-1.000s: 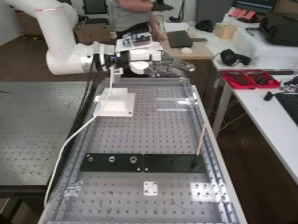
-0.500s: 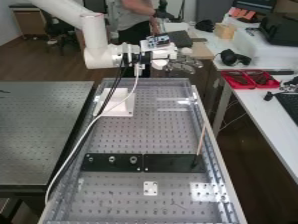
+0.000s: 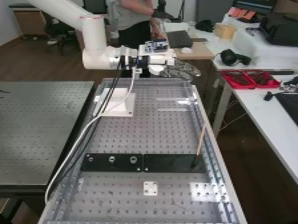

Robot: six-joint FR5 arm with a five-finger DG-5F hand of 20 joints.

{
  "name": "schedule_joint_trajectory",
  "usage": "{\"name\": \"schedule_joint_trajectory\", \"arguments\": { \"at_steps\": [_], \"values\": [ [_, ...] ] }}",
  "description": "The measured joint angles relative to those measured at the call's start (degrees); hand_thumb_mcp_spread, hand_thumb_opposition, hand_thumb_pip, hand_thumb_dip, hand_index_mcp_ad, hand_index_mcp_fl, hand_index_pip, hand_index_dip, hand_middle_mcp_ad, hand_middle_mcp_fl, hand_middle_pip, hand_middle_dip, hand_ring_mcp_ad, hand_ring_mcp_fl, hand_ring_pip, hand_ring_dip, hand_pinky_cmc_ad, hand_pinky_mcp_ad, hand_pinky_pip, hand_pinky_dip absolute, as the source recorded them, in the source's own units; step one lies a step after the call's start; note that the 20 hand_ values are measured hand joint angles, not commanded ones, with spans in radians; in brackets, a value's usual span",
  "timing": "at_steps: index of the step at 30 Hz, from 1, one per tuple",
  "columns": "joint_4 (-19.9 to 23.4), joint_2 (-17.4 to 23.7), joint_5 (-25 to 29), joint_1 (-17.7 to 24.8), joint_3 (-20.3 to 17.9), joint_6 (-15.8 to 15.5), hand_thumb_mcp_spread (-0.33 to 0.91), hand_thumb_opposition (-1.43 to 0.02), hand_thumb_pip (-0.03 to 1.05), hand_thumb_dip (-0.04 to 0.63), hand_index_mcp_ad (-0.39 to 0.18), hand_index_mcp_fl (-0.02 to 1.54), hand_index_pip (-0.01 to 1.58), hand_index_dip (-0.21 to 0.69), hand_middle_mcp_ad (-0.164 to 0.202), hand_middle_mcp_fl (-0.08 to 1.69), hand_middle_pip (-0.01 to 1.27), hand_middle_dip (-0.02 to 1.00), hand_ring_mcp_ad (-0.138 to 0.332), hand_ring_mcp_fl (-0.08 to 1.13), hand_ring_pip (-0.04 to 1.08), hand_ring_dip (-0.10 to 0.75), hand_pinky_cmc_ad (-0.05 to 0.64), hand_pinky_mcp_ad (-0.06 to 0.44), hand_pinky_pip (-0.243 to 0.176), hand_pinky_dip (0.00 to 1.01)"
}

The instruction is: Grab the pcb board and place it in the clear container

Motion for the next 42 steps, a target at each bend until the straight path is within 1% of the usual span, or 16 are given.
{"name": "schedule_joint_trajectory", "arguments": {
  "at_steps": [8,13,16,19,26,31,34,37,38,39,40,41,42],
  "values": [
    [-2.0,-1.4,1.3,-1.0,0.0,0.4,0.51,-0.94,0.60,0.237,-0.133,0.58,1.46,-0.031,0.077,0.22,0.12,0.15,0.211,0.02,0.09,0.037,0.316,0.195,-0.042,0.32],
    [-2.3,-1.5,2.1,-1.7,-0.2,-0.2,0.51,-0.94,0.60,0.237,-0.133,0.58,1.46,-0.031,0.077,0.21,0.12,0.15,0.211,0.02,0.10,0.037,0.316,0.195,-0.042,0.32],
    [-2.5,-1.9,2.5,-2.1,0.0,0.0,0.51,-0.95,0.60,0.237,-0.133,0.58,1.46,-0.031,0.077,0.22,0.12,0.15,0.211,0.02,0.10,0.037,0.316,0.195,-0.042,0.32],
    [-2.5,-2.6,2.9,-2.4,0.7,0.5,0.51,-0.94,0.60,0.237,-0.133,0.58,1.46,-0.031,0.077,0.22,0.13,0.15,0.211,0.02,0.10,0.037,0.316,0.195,-0.042,0.32],
    [-2.7,-5.3,3.2,-3.2,4.1,1.7,0.51,-0.94,0.60,0.237,-0.133,0.58,1.46,-0.031,0.077,0.22,0.12,0.15,0.211,0.02,0.10,0.037,0.316,0.195,-0.042,0.32],
    [-3.2,-5.6,2.9,-3.3,4.7,1.8,0.51,-0.94,0.60,0.237,-0.133,0.58,1.46,-0.031,0.077,0.21,0.12,0.15,0.211,0.02,0.10,0.037,0.316,0.195,-0.042,0.32],
    [-4.9,-5.8,2.7,-3.4,5.2,2.2,0.51,-0.95,0.60,0.237,-0.133,0.59,1.46,-0.031,0.077,0.21,0.13,0.15,0.211,0.02,0.10,0.037,0.316,0.195,-0.042,0.32],
    [-6.9,-6.1,2.5,-3.6,5.9,3.0,0.50,-0.94,0.61,0.237,-0.136,0.54,1.45,-0.035,0.077,0.22,0.13,0.15,0.211,0.02,0.10,0.037,0.316,0.199,-0.042,0.35],
    [-7.6,-6.2,2.3,-3.6,6.1,3.5,0.48,-0.94,0.62,0.239,-0.138,0.57,1.40,-0.038,0.077,0.21,0.13,0.15,0.211,0.02,0.10,0.037,0.316,0.195,-0.042,0.38],
    [-8.1,-6.3,2.2,-3.7,6.2,3.9,0.47,-0.93,0.63,0.239,-0.138,0.43,1.37,-0.028,0.077,0.20,0.13,0.15,0.211,0.02,0.10,0.037,0.316,0.199,-0.042,0.41],
    [-8.4,-6.4,2.0,-3.7,6.3,4.1,0.45,-0.91,0.65,0.236,-0.138,0.27,1.33,-0.047,0.075,0.17,0.13,0.15,0.215,0.01,0.10,0.037,0.316,0.199,-0.042,0.43],
    [-8.6,-6.4,1.8,-3.7,6.4,4.3,0.43,-0.90,0.65,0.239,-0.138,0.21,1.32,-0.051,0.075,0.15,0.13,0.15,0.213,0.01,0.10,0.037,0.316,0.199,-0.045,0.45],
    [-8.8,-6.5,1.7,-3.8,6.5,4.5,0.42,-0.88,0.65,0.236,-0.138,0.21,1.30,-0.052,0.075,0.16,0.13,0.15,0.215,0.01,0.10,0.037,0.318,0.199,-0.045,0.48]
  ]
}}
